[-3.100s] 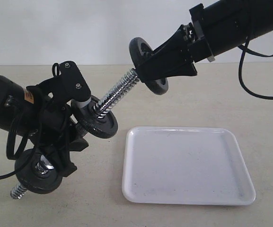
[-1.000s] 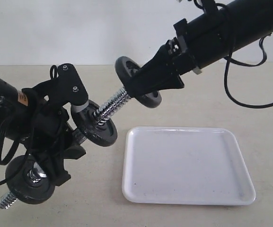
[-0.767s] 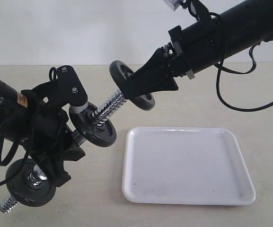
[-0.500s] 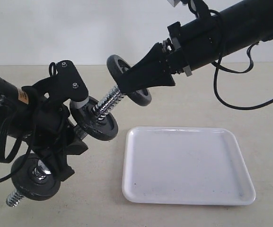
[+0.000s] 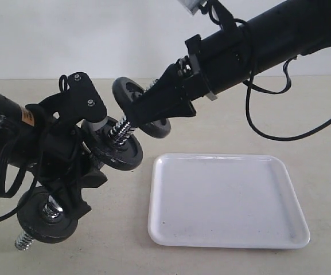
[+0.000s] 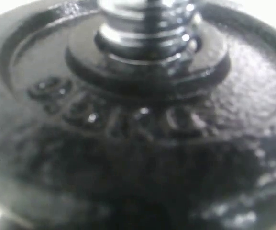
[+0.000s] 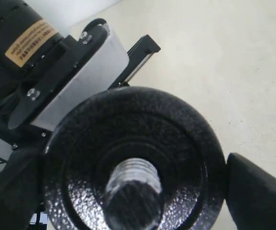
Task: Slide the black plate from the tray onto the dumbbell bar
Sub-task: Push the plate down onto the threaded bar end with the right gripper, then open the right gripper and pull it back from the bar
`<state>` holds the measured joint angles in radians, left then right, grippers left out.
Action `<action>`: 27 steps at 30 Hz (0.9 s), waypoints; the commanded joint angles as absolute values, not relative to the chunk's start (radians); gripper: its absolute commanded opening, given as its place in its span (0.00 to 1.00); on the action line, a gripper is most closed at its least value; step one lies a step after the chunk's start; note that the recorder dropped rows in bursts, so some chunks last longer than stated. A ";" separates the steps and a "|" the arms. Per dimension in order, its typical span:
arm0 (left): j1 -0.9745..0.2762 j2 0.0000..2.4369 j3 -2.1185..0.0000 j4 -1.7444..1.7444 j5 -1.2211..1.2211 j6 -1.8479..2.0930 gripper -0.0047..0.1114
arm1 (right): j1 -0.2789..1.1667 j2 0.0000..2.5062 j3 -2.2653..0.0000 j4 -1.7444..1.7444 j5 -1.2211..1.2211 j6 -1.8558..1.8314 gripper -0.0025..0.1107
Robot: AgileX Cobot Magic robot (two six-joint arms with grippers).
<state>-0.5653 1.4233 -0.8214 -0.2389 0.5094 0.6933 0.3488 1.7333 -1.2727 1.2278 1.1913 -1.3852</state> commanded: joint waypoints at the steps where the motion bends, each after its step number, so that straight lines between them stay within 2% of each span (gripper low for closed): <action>1: -0.571 1.368 -0.861 -0.271 0.077 0.685 0.08 | 0.370 1.719 -1.279 1.293 1.216 -1.397 0.02; 27: -0.569 1.368 -0.861 -0.271 0.056 0.657 0.08 | 0.439 1.815 -1.279 1.312 1.190 -1.420 0.02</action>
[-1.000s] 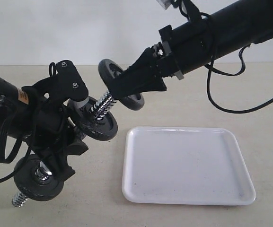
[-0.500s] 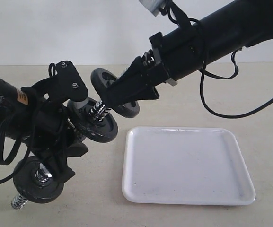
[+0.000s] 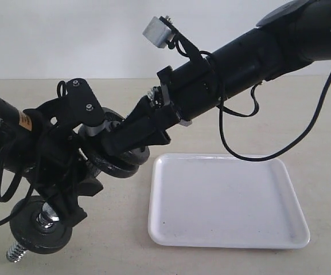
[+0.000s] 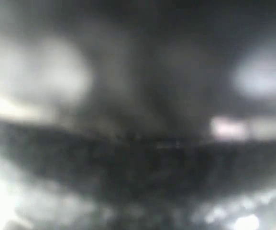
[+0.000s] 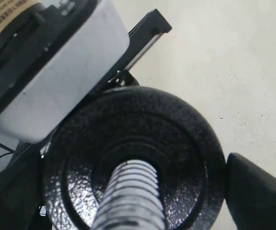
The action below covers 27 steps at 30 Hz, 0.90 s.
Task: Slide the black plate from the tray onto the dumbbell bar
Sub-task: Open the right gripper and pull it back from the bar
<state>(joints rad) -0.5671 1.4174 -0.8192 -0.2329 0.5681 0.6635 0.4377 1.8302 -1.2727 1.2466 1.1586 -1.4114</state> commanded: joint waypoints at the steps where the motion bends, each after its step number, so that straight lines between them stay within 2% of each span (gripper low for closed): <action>1: -0.569 1.368 -0.861 -0.271 0.056 0.657 0.08 | 0.439 1.815 -1.279 1.312 1.190 -1.420 0.02; 2: -0.569 1.368 -0.861 -0.271 0.056 0.657 0.08 | 0.439 1.815 -1.279 1.312 1.192 -1.420 0.03; 3: -0.569 1.368 -0.861 -0.271 0.056 0.657 0.08 | 0.439 1.815 -1.279 1.312 1.196 -1.425 0.07; 5: -0.569 1.368 -0.861 -0.271 0.060 0.657 0.08 | 0.439 1.815 -1.279 1.306 1.192 -1.425 0.43; 6: -0.569 1.368 -0.861 -0.271 0.060 0.657 0.08 | 0.439 1.815 -1.279 1.304 1.152 -1.421 0.73; 7: -0.569 1.368 -0.861 -0.271 0.060 0.657 0.08 | 0.439 1.815 -1.279 1.298 1.134 -1.404 0.82; 10: -0.569 1.368 -0.861 -0.271 0.065 0.657 0.08 | 0.435 1.813 -1.279 1.272 1.125 -1.370 0.82; 21: -0.569 1.378 -0.861 -0.268 0.069 0.657 0.08 | 0.216 1.656 -1.279 1.138 1.161 -1.249 0.82; 27: -0.569 1.411 -0.861 -0.268 0.069 0.657 0.08 | 0.199 1.612 -1.279 1.064 1.166 -1.210 0.82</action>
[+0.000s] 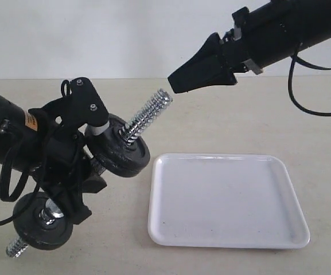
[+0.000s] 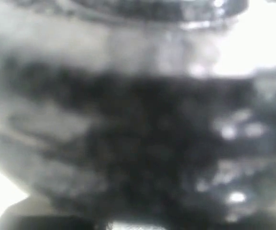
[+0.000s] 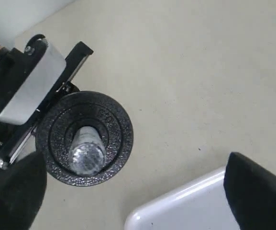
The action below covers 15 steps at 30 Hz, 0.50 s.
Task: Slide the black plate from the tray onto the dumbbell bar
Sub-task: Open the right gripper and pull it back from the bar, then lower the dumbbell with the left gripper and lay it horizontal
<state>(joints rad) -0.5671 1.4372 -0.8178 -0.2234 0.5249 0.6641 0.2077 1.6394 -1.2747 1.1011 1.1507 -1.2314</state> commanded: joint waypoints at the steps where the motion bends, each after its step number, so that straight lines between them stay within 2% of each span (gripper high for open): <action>1: -0.569 1.420 -0.861 -0.268 0.069 0.657 0.08 | 0.199 1.609 -1.279 1.064 1.168 -1.210 0.82; 4: -0.569 1.443 -0.861 -0.268 0.065 0.657 0.08 | 0.199 1.600 -1.279 1.064 1.172 -1.201 0.79; 6: -0.569 1.458 -0.861 -0.268 0.055 0.657 0.08 | 0.199 1.596 -1.279 1.057 1.174 -1.186 0.70; 8: -0.569 1.468 -0.861 -0.268 0.053 0.657 0.08 | 0.199 1.589 -1.279 1.031 1.182 -1.174 0.50; 9: -0.567 1.473 -0.861 -0.268 0.049 0.657 0.08 | 0.199 1.587 -1.279 1.016 1.193 -1.170 0.37; 11: -0.560 1.473 -0.861 -0.268 0.047 0.655 0.08 | 0.199 1.582 -1.279 0.977 1.220 -1.155 0.05; 15: -0.528 1.473 -0.861 -0.273 0.016 0.599 0.08 | 0.199 1.580 -1.279 0.951 1.221 -1.119 0.03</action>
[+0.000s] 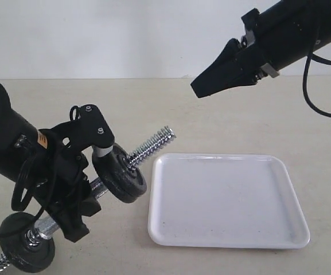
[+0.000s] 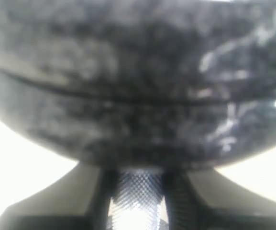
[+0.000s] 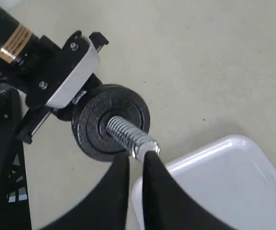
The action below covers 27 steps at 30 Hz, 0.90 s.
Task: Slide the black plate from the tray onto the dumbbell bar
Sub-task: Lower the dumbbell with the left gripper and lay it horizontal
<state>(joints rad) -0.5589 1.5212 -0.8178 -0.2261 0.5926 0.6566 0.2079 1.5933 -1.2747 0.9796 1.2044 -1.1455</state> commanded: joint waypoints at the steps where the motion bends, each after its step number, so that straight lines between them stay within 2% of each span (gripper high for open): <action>1: -0.519 1.473 -0.861 -0.273 0.006 0.586 0.08 | 0.199 1.580 -1.279 0.951 1.221 -1.114 0.03; 12: -0.405 1.473 -0.862 -0.273 0.032 0.298 0.08 | 0.199 1.580 -1.279 0.951 1.221 -1.100 0.03; 27: -0.394 1.475 -0.862 -0.273 0.049 -0.075 0.08 | 0.199 1.580 -1.279 0.951 1.221 -1.098 0.02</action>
<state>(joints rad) -0.3964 1.5288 -0.8178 -0.2242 0.5091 0.0105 0.2079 1.5913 -1.2747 0.9470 1.2130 -1.0958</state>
